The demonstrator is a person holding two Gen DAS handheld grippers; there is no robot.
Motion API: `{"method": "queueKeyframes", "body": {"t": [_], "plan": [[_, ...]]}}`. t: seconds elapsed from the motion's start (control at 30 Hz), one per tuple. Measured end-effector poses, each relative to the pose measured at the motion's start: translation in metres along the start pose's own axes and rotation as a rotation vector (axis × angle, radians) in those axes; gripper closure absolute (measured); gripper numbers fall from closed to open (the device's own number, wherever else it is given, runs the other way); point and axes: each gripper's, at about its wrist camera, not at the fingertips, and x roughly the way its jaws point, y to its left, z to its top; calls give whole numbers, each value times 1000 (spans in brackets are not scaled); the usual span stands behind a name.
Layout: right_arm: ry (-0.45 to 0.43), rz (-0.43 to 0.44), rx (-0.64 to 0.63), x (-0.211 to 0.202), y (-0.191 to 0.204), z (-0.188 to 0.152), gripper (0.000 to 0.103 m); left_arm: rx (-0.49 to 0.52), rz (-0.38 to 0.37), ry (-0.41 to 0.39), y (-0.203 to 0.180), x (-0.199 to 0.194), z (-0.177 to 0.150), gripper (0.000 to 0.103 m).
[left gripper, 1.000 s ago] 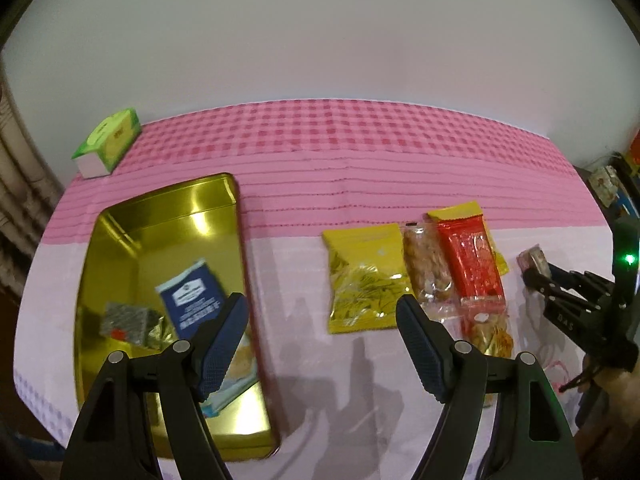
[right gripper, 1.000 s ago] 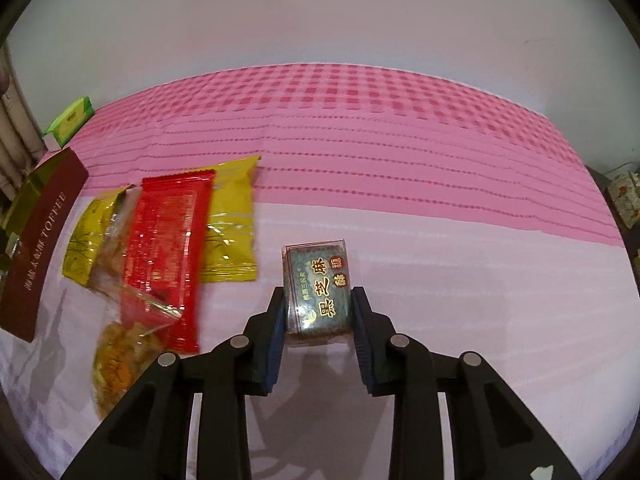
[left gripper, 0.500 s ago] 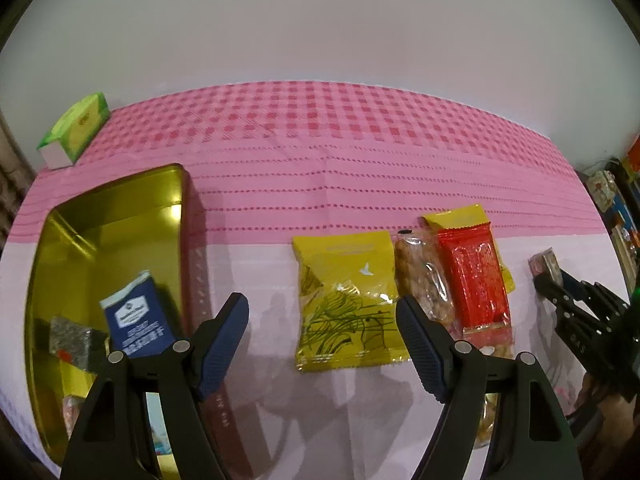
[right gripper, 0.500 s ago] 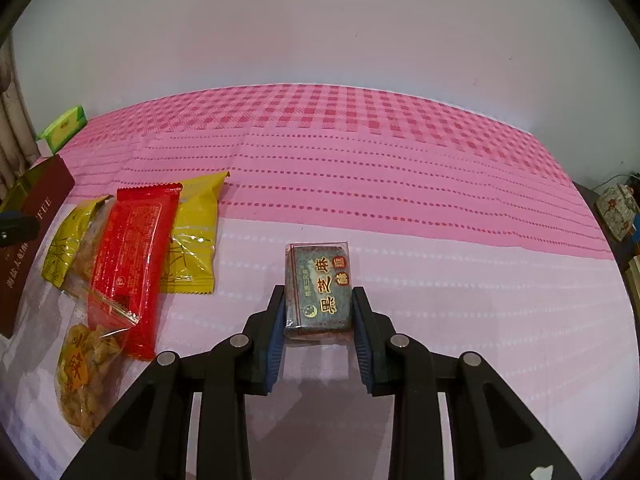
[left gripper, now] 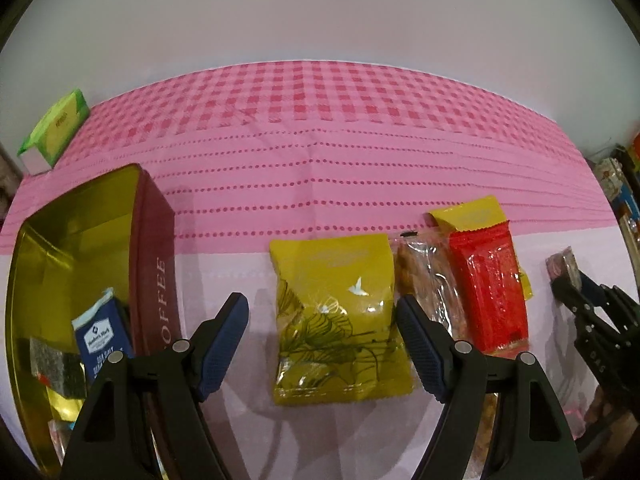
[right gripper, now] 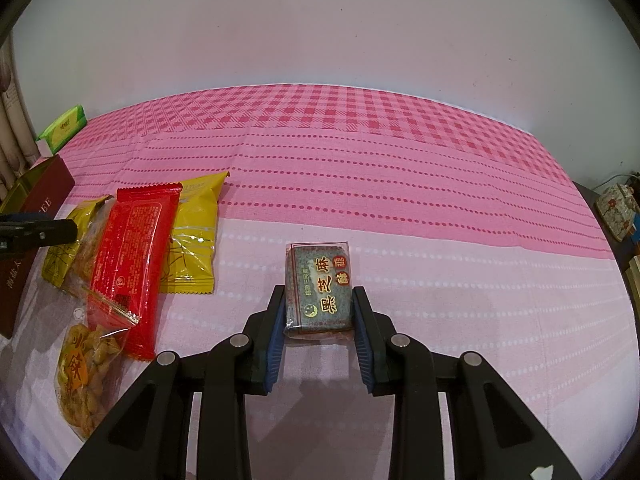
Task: Organize snacks
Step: 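Grasp the yellow snack bag with the left gripper while the right holds the cake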
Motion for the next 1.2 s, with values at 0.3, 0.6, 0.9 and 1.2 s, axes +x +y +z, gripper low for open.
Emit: {"method": "queueKeyframes", "body": {"t": [0.3, 0.6, 0.9, 1.2], "plan": [[-1, 5, 4, 0, -2, 0, 75, 16, 1, 17, -11, 6, 4, 29], [-1, 8, 7, 0, -2, -1, 74, 1, 17, 29, -12, 10, 2, 42], [-1, 9, 7, 0, -3, -1, 74, 14, 48, 65, -14, 20, 3, 36], [-1, 12, 11, -1, -3, -1, 73, 23, 70, 43, -16, 11, 5, 43]]}}
